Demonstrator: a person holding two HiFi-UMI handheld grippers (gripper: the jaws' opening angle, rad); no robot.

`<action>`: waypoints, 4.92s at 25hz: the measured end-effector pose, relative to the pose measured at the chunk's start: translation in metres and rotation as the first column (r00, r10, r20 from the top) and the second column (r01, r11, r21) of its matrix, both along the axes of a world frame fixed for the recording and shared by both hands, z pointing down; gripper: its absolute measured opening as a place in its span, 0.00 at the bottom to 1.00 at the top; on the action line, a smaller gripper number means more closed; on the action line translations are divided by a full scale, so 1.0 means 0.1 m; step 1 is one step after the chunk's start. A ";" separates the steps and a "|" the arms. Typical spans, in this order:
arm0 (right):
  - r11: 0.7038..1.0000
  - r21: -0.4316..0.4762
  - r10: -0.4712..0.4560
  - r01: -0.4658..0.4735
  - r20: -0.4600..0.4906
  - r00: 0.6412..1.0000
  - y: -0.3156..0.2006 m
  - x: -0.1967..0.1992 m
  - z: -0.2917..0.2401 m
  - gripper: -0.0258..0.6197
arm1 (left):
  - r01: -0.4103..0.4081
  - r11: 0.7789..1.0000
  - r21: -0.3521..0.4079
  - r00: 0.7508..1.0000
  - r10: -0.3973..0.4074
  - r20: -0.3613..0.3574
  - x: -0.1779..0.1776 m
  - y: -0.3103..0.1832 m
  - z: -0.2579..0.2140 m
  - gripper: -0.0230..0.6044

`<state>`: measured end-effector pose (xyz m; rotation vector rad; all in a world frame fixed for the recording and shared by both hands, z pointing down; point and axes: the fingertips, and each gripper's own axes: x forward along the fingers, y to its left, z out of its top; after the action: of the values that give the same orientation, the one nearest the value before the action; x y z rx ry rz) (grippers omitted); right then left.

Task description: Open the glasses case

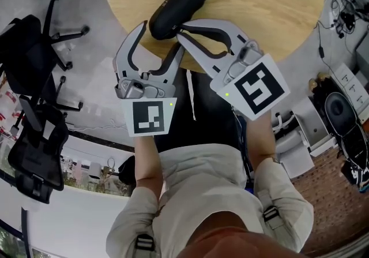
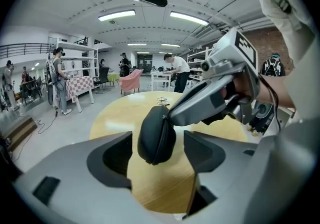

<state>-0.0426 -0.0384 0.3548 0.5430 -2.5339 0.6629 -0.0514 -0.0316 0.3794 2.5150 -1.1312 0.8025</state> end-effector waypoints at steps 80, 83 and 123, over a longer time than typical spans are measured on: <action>0.987 0.109 0.134 -0.115 -0.195 0.971 -0.45 0.46 0.16 0.10 | -0.067 0.998 -0.016 0.998 0.067 0.002 0.13 -0.11 0.23 0.49; 0.985 0.108 0.152 -0.133 -0.195 0.969 -0.46 0.48 0.16 0.10 | -0.069 0.997 -0.023 0.998 0.069 0.006 0.13 -0.10 0.24 0.49; 0.963 0.041 0.268 -0.265 -0.158 0.950 -0.72 0.65 0.28 0.10 | -0.044 0.998 -0.045 0.999 0.043 -0.017 0.11 -0.07 0.35 0.48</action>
<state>0.0225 -0.1106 0.3827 0.9203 -2.3377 0.6593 -0.0406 -0.0384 0.4143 2.5120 -1.0452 0.8089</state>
